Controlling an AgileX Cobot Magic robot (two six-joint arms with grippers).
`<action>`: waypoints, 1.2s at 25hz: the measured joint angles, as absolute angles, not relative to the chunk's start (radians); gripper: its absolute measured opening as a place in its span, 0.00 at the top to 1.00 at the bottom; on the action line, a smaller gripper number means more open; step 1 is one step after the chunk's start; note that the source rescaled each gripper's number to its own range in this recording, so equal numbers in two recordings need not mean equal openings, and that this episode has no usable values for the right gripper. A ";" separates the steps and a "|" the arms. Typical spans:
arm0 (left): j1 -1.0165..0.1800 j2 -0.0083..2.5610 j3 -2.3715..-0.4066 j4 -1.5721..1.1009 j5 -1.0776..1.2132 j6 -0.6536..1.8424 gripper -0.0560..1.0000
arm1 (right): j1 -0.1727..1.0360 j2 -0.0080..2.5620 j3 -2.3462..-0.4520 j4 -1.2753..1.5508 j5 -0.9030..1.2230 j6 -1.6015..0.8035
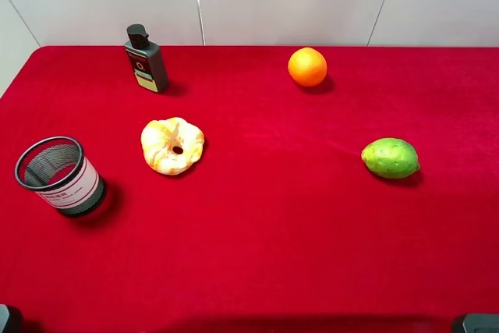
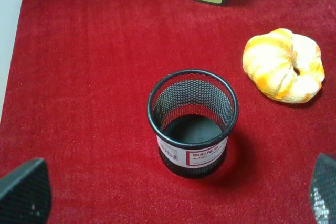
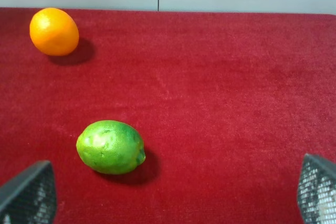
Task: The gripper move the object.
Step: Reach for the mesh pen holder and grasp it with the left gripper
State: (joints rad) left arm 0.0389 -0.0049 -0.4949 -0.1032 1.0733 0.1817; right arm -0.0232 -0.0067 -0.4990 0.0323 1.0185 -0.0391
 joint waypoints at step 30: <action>0.039 -0.005 -0.495 -0.066 1.070 0.182 0.04 | -0.023 -0.007 -0.499 0.032 1.019 -0.039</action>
